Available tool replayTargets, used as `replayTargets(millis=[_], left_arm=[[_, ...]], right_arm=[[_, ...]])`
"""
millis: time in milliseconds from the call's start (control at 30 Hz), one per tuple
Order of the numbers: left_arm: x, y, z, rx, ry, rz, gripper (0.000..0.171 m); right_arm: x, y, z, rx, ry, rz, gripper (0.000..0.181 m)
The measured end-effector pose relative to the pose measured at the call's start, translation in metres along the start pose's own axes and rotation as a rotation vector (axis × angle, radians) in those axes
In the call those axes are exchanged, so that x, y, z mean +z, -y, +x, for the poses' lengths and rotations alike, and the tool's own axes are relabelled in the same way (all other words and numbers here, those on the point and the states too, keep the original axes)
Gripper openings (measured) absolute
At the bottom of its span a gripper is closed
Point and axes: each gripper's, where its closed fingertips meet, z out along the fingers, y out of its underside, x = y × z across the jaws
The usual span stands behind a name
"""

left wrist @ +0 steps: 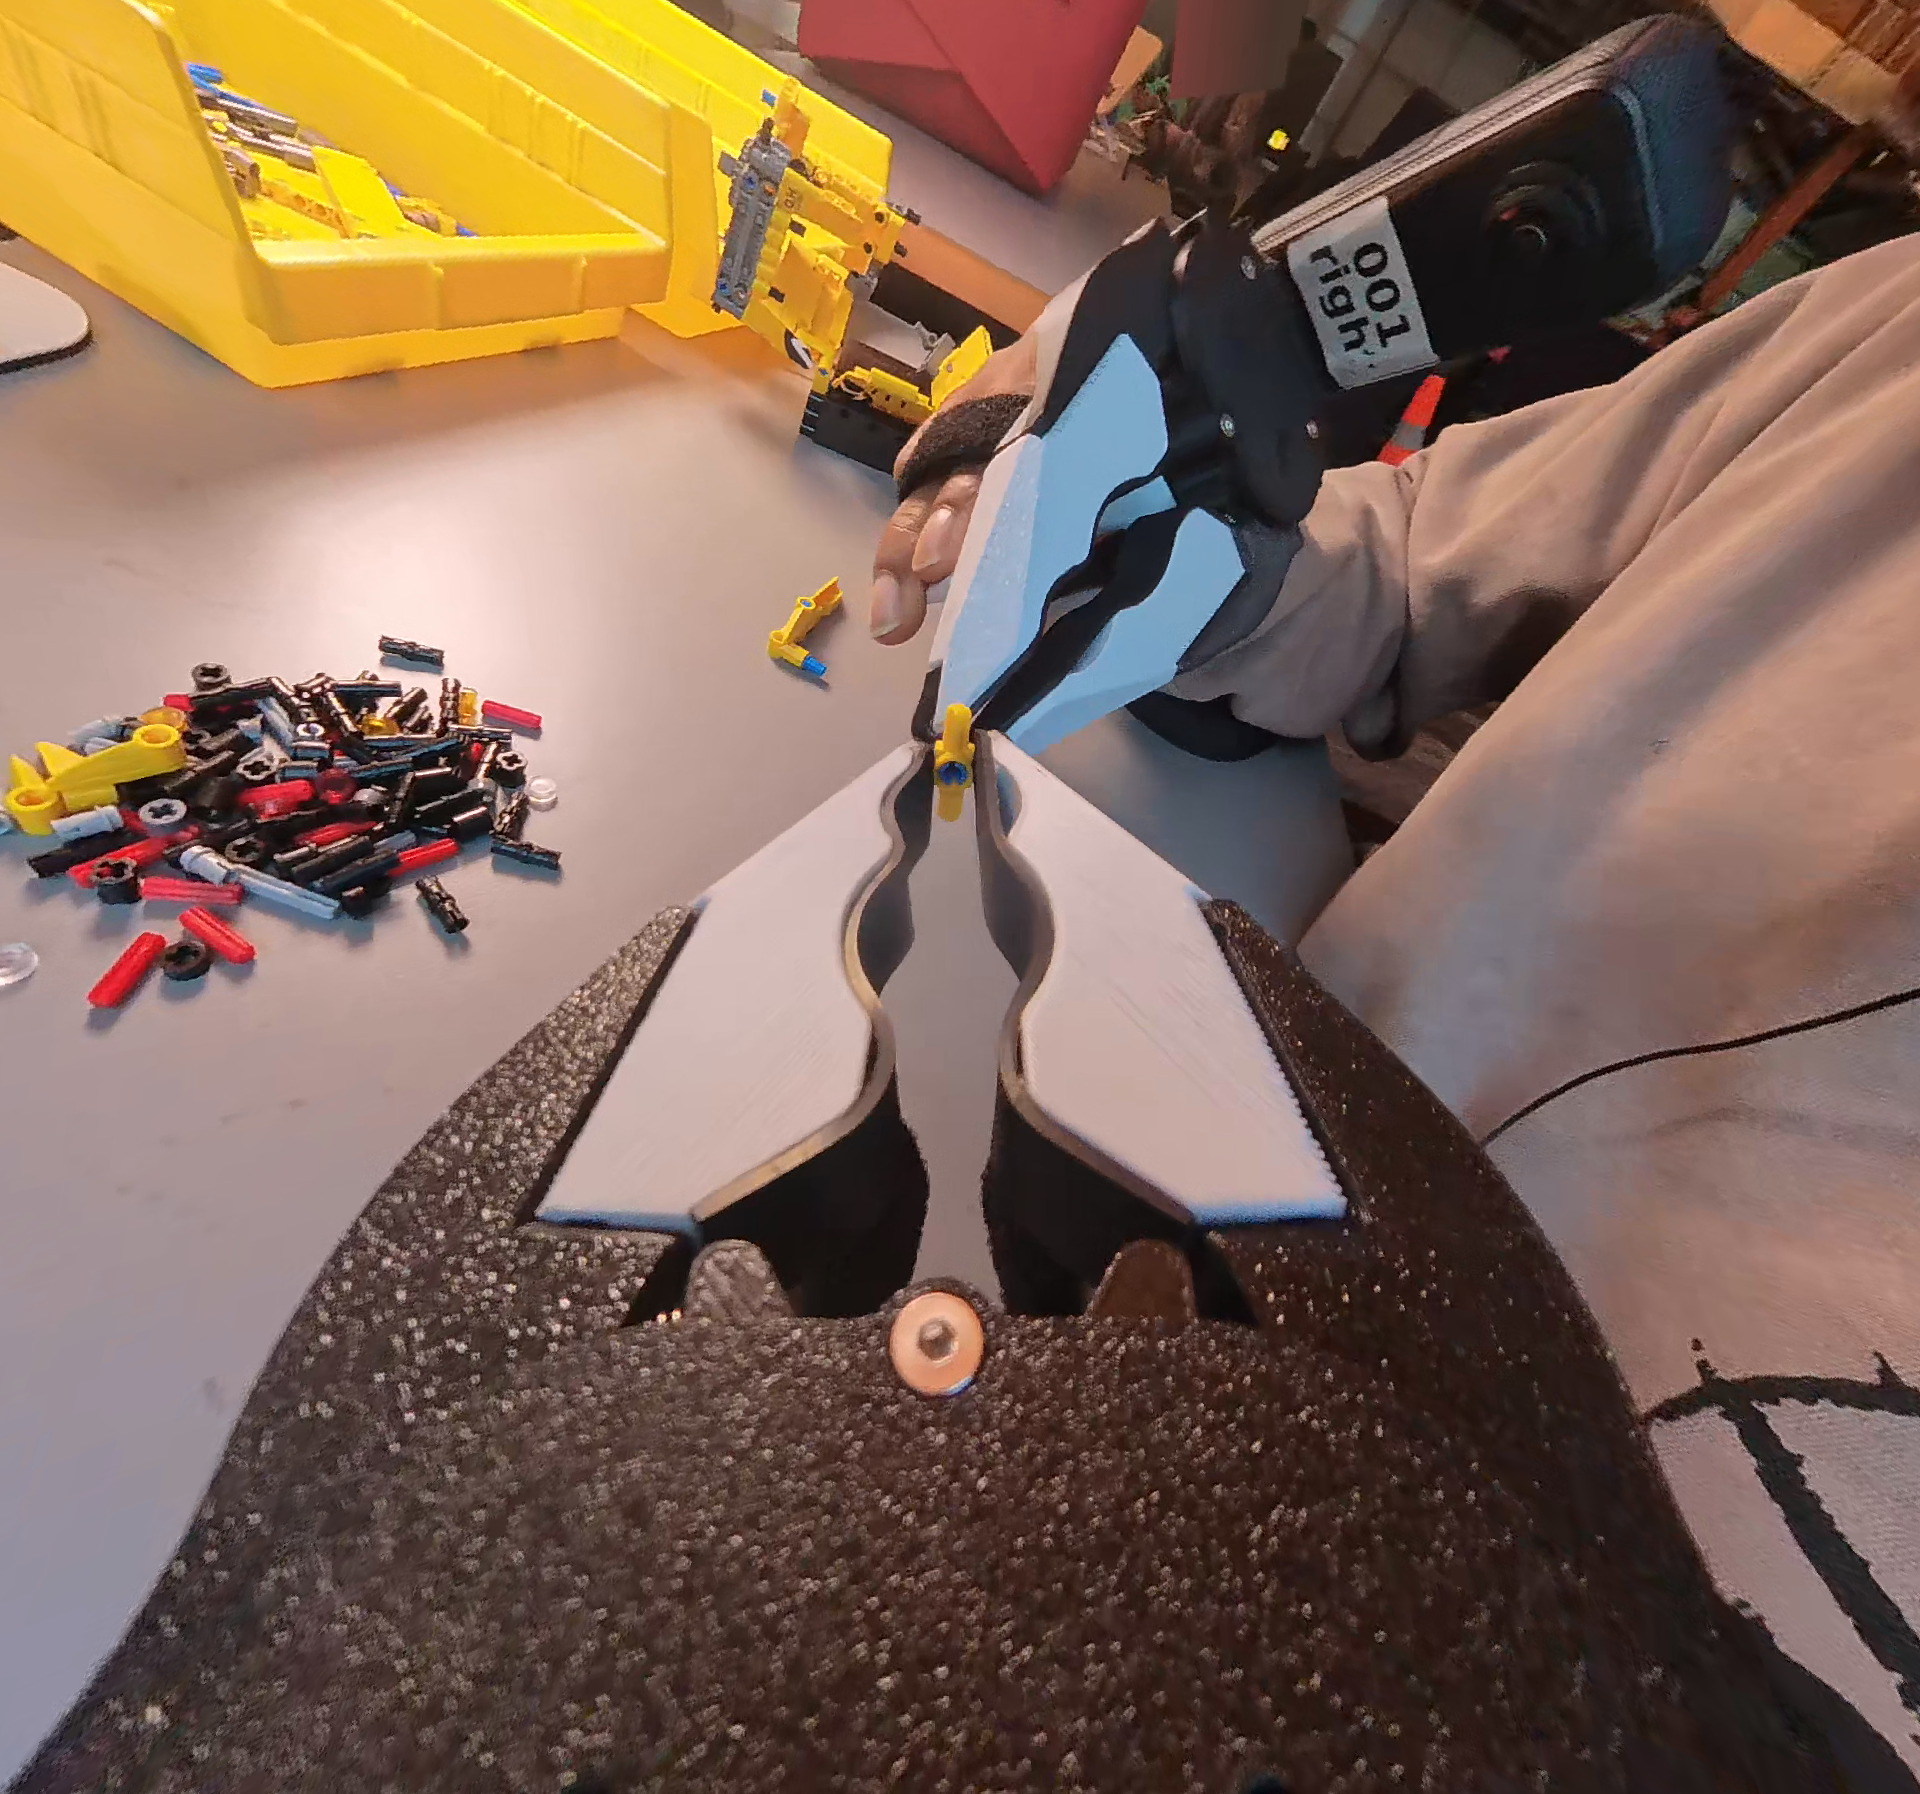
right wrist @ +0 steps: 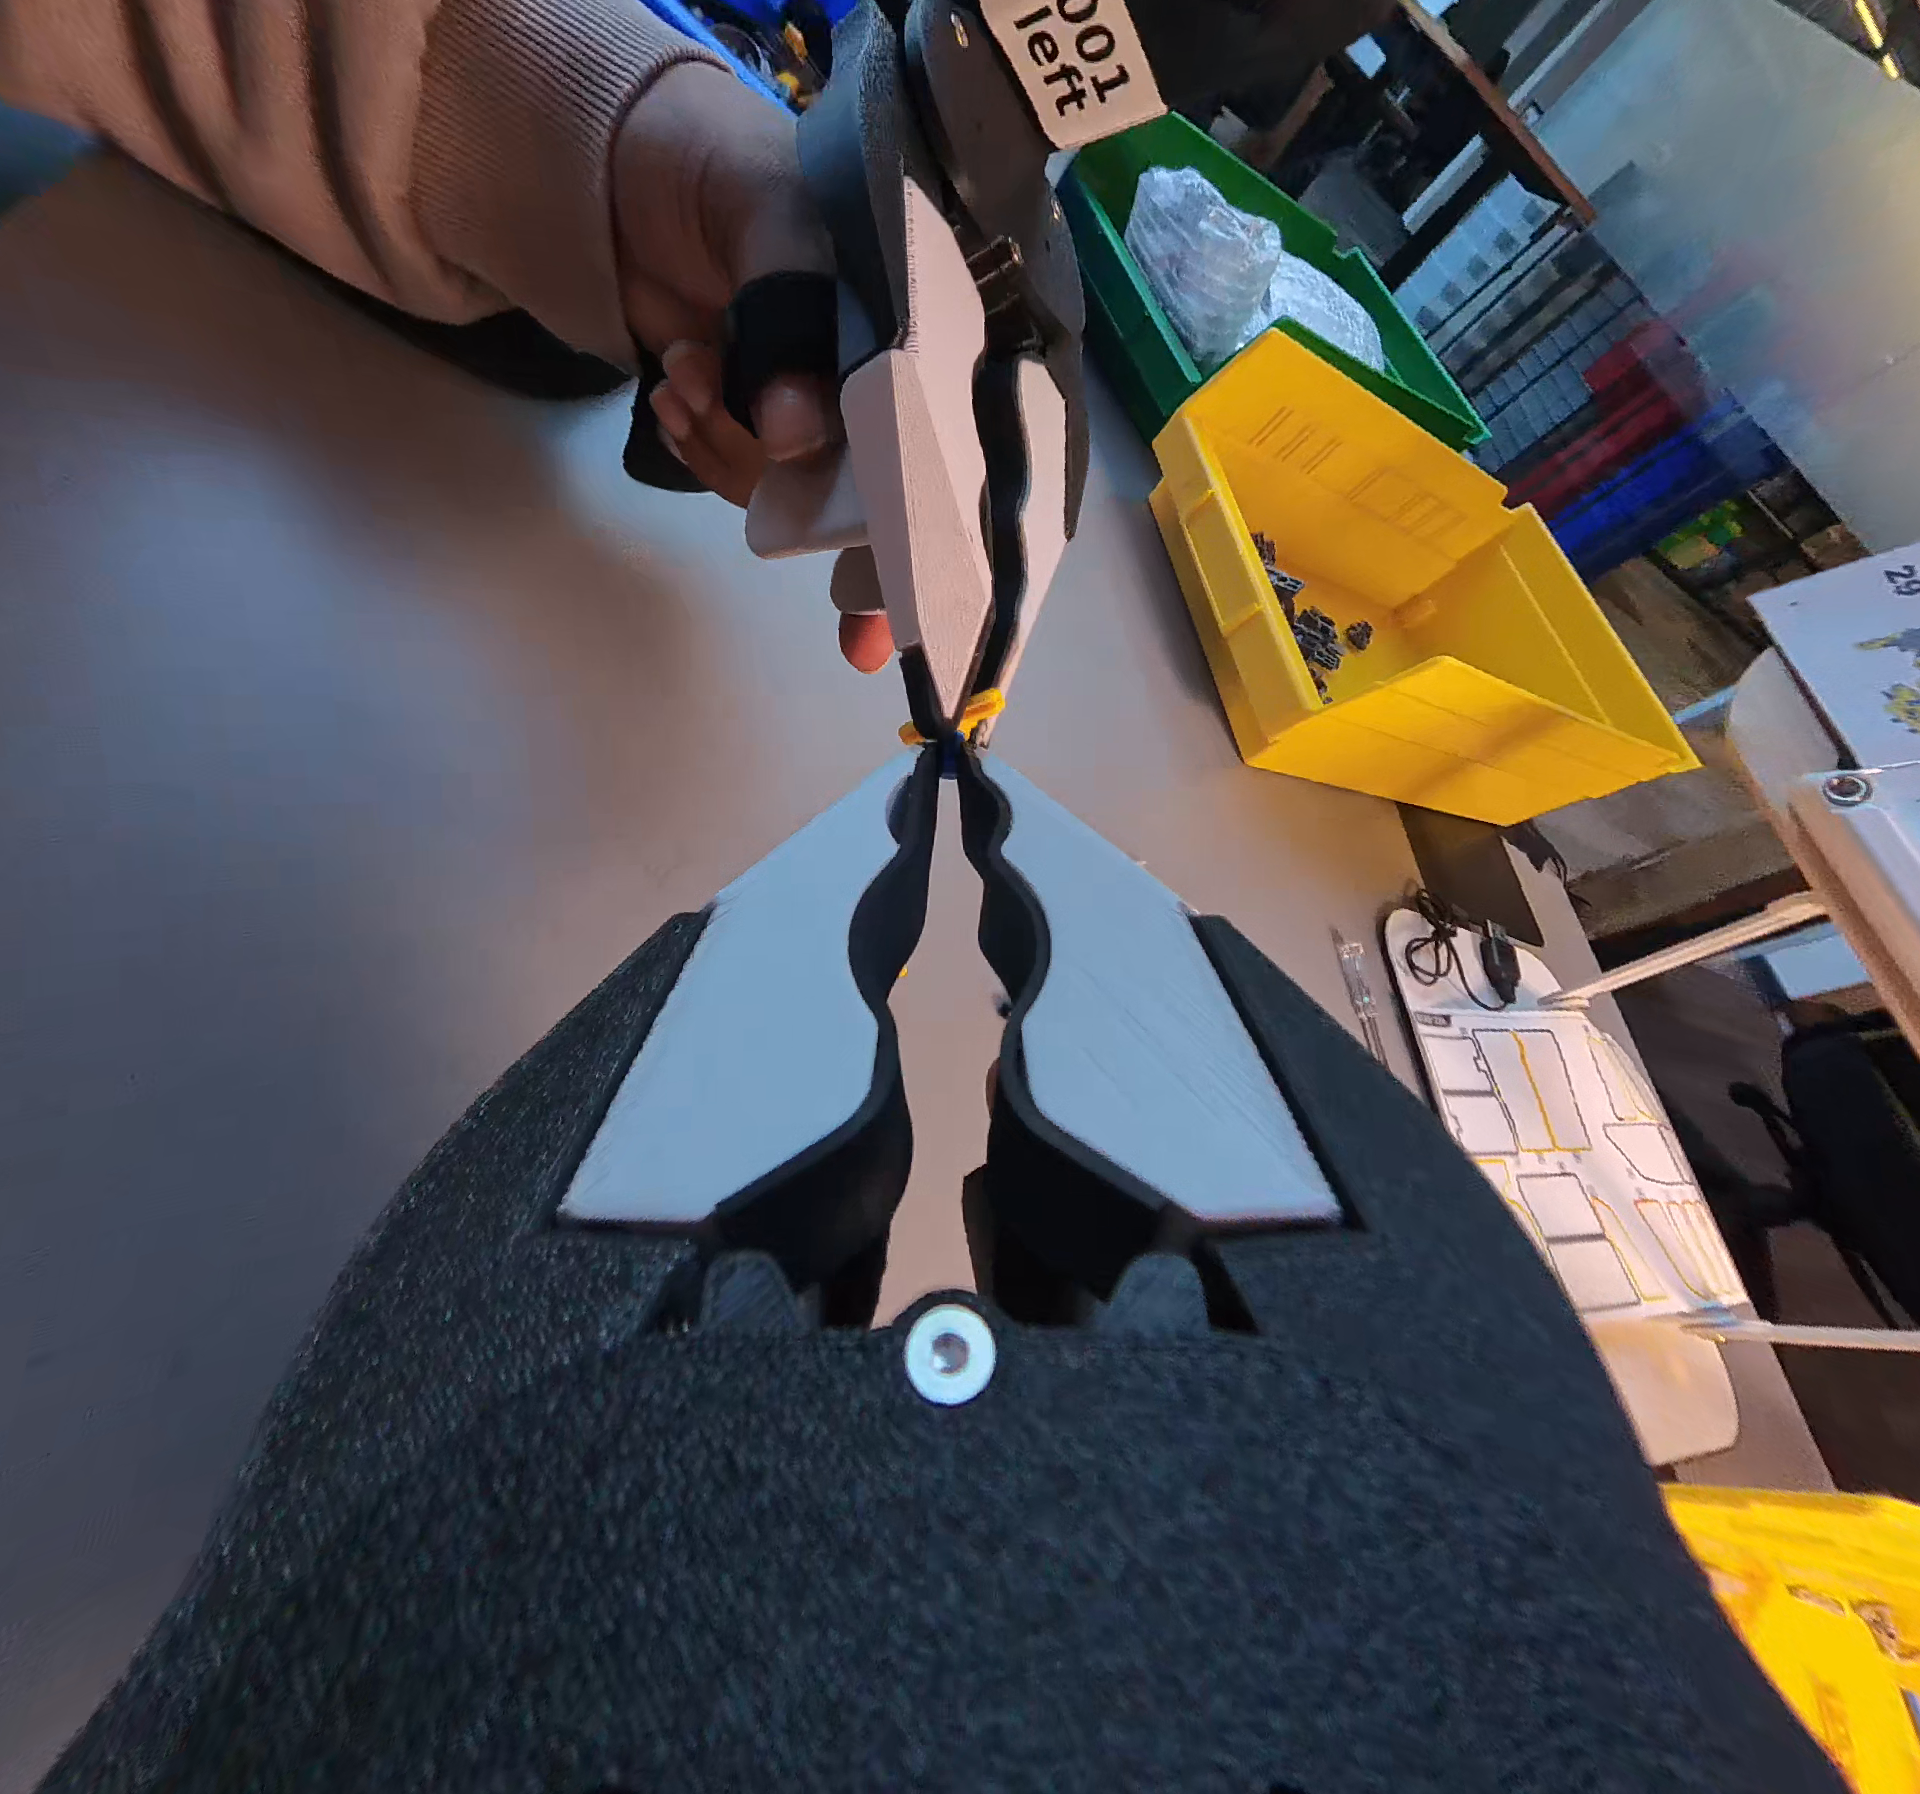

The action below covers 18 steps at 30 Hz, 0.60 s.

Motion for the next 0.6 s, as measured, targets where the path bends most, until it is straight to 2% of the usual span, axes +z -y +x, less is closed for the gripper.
replayTargets(millis=[267,300,333,400,433,467,533,567,600], left_arm=[[-0.005,0.008,0.012,0.003,-0.070,0.019,0.006],[-0.008,0.008,0.009,0.000,-0.055,0.021,0.000],[-0.023,0.014,-0.008,0.000,0.023,0.063,0.000],[-0.055,0.028,-0.022,-0.025,0.061,0.140,0.000],[-0.053,0.024,-0.023,0.021,0.087,0.110,0.000],[-0.044,0.024,-0.017,0.034,0.054,0.110,0.000],[-0.027,0.019,-0.006,-0.017,-0.028,0.097,0.000],[-0.022,0.017,-0.005,-0.013,-0.026,0.094,0.005],[-0.018,0.016,-0.003,-0.001,-0.022,0.094,0.017]], right_arm=[[-0.011,0.013,-0.002,0.018,0.057,0.070,0.000],[-0.013,0.013,-0.001,0.023,0.058,0.072,0.000],[-0.019,0.008,0.005,0.020,0.040,0.059,0.000],[-0.039,0.001,0.024,0.098,0.004,0.083,0.000],[-0.041,-0.003,0.027,0.077,-0.014,0.061,0.000],[-0.037,-0.003,0.025,0.061,-0.008,0.052,0.001],[-0.027,-0.001,0.016,0.072,0.030,0.063,0.001],[-0.024,-0.002,0.013,0.082,0.046,0.062,0.001],[-0.023,-0.001,0.011,0.106,0.058,0.076,0.001]])
